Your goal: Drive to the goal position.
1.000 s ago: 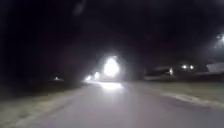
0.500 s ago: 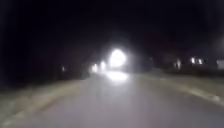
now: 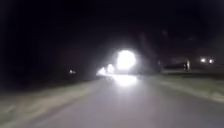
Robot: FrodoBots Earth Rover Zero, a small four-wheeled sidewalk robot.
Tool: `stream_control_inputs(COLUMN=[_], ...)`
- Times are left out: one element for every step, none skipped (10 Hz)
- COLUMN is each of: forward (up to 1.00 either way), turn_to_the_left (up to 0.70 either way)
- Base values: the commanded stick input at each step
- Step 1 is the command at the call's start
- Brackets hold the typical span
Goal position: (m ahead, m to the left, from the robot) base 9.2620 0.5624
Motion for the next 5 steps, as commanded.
stream_control_inputs(forward=[1.0,1.0,1.0,1.0,1.0], turn_to_the_left=[-0.11,-0.09,-0.05,-0.06,-0.09])
